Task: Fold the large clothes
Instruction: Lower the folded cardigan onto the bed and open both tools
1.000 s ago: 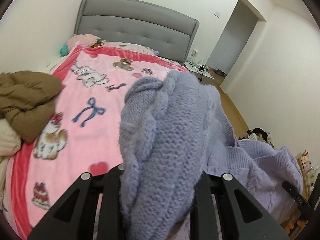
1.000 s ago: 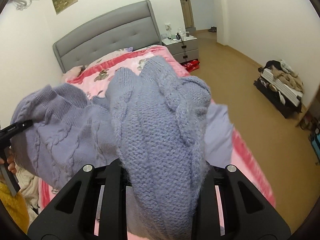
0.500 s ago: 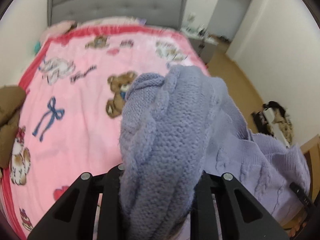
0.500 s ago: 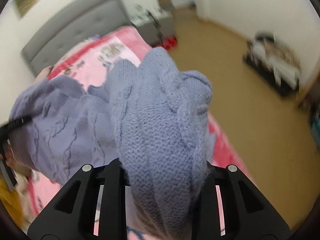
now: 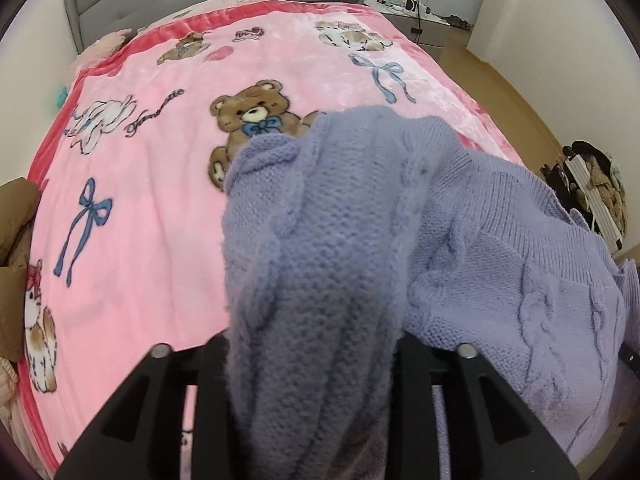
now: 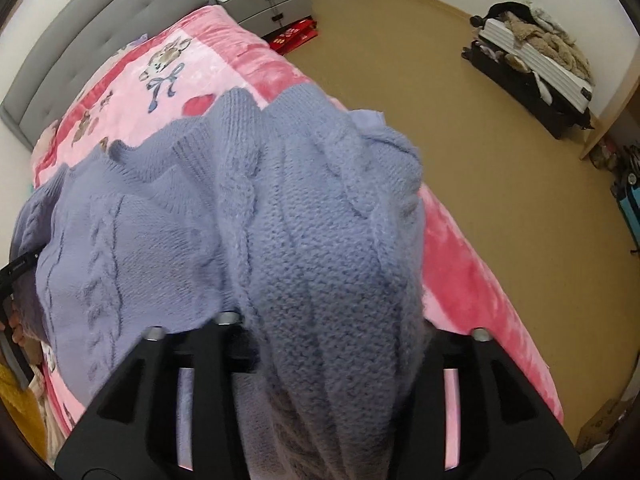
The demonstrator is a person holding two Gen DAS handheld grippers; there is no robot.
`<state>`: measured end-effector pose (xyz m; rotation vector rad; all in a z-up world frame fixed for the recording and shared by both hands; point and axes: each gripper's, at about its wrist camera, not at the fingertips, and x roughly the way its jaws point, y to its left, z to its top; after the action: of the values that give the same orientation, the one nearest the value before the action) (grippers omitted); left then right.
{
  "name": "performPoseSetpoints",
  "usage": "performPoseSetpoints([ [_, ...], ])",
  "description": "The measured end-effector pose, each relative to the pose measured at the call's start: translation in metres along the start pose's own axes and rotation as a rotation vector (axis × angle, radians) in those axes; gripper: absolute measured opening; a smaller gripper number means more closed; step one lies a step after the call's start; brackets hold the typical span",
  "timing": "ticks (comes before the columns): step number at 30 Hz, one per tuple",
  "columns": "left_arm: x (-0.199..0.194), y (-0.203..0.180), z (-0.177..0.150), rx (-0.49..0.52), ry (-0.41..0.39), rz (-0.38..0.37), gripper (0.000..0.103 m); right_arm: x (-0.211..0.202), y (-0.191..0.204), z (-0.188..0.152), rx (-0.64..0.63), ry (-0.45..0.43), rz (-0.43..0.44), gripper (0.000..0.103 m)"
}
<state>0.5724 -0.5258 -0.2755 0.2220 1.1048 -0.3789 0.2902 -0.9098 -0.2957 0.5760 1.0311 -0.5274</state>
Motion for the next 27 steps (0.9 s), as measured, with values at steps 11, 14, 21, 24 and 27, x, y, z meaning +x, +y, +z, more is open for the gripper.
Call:
performPoseSetpoints([
  [11,-0.077,0.024,-0.013,0.081,-0.363,-0.067,0.09,-0.097,0.028,-0.02,-0.31,-0.471,0.023,0.078],
  [14,-0.085,-0.005,-0.029,0.204,-0.374,-0.168,0.09,-0.09,0.06,-0.037,-0.447,-0.455,0.057,0.076],
  [21,-0.013,-0.017,-0.045,0.196,-0.139,-0.131,0.09,-0.019,0.043,-0.037,-0.369,-0.252,-0.049,0.067],
  [24,0.006,0.003,-0.053,0.112,-0.078,-0.146,0.09,0.005,0.012,-0.038,-0.255,-0.183,-0.03,0.064],
  [27,0.014,0.004,-0.065,0.15,-0.059,-0.117,0.091,0.023,0.003,-0.042,-0.24,-0.153,-0.02,0.062],
])
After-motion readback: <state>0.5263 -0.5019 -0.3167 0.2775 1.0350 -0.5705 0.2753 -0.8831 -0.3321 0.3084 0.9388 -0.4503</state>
